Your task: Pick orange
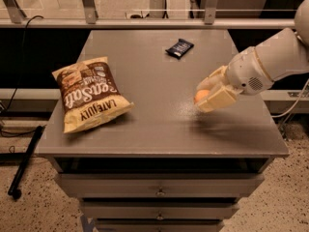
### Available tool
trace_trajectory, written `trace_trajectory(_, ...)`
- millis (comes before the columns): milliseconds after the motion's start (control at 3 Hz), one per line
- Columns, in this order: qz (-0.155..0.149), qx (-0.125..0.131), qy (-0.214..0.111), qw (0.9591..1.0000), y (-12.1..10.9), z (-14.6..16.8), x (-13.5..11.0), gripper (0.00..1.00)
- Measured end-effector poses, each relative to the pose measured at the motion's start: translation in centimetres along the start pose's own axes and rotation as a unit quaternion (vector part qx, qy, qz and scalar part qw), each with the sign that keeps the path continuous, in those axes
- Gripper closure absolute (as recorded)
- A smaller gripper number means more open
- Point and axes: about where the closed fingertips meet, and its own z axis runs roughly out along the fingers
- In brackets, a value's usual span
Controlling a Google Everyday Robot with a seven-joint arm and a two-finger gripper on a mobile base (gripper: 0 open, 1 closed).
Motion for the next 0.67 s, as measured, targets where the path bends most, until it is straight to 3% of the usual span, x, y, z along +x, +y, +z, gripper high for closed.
trace_trajectory(333, 0.005, -0.037, -0.12, 0.992, -0.7, -1.7, -1.5, 1.0)
trace_trajectory(667, 0.014, -0.049, -0.161, 0.9857, -0.6, -2.1, -3.3, 1.0)
